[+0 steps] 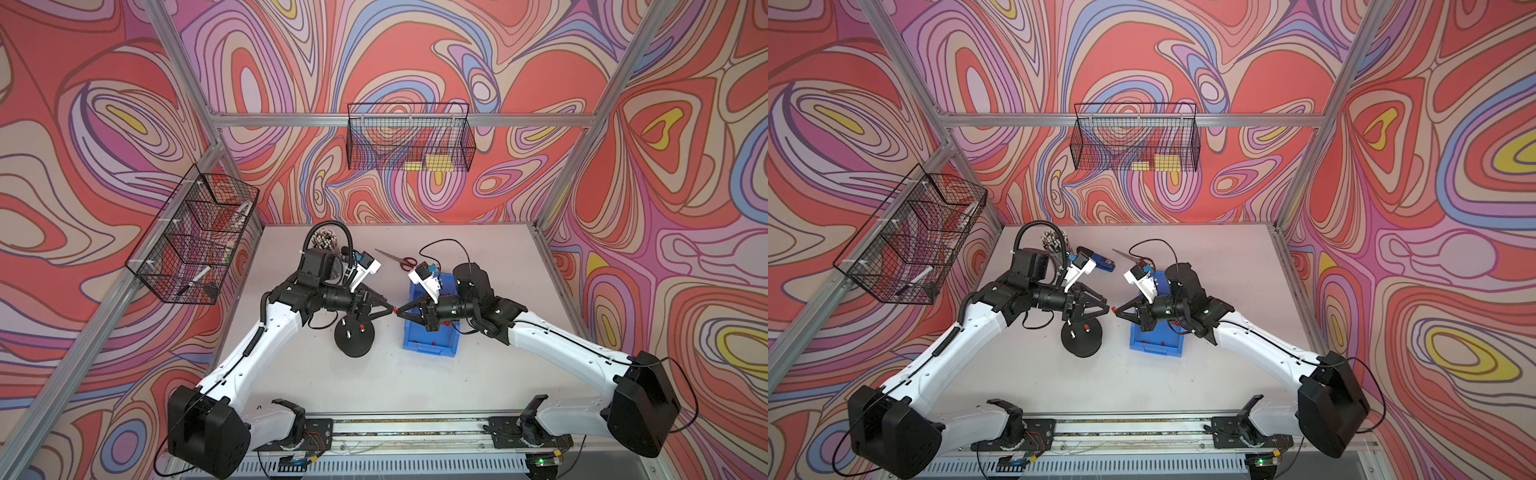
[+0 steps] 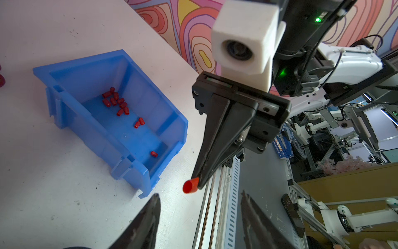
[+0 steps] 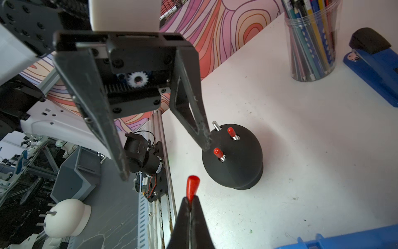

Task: Cover the protruding screws with screw protection sleeves
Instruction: Pick up the screw protection sleeve from the storage box.

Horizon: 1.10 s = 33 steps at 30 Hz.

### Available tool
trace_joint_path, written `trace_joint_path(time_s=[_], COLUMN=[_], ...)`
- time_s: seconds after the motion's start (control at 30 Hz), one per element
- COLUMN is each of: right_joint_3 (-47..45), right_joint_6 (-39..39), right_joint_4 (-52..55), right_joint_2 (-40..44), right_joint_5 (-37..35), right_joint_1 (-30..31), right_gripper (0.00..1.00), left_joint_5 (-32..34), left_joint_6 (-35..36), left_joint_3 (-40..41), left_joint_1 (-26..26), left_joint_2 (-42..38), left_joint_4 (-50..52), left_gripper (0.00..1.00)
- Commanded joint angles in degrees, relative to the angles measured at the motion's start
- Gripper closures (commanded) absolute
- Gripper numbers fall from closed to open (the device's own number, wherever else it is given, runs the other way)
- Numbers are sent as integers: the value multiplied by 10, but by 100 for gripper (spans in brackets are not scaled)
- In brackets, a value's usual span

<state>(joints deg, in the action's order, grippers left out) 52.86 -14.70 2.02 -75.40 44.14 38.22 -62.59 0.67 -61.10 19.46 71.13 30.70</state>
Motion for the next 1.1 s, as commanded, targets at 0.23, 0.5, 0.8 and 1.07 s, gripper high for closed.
trace_joint_path(time_s=[0.23, 0.5, 0.8, 1.07], right_joint_3=[18, 22, 25, 22], right_joint_6=[-13, -20, -28, -29], right_joint_4=[-19, -27, -43, -40], right_joint_2=[6, 8, 4, 0], right_joint_5=[41, 45, 59, 60], right_joint_1=[-2, -2, -2, -2], right_gripper=[100, 100, 100, 100], left_joint_5=[-33, -50, -45, -59], left_joint_6=[19, 18, 21, 25], left_joint_3=[-18, -20, -19, -21], left_joint_1=[3, 7, 13, 13], left_joint_2=[9, 11, 10, 7], left_joint_4=[19, 20, 21, 20], left_gripper=[54, 59, 62, 84])
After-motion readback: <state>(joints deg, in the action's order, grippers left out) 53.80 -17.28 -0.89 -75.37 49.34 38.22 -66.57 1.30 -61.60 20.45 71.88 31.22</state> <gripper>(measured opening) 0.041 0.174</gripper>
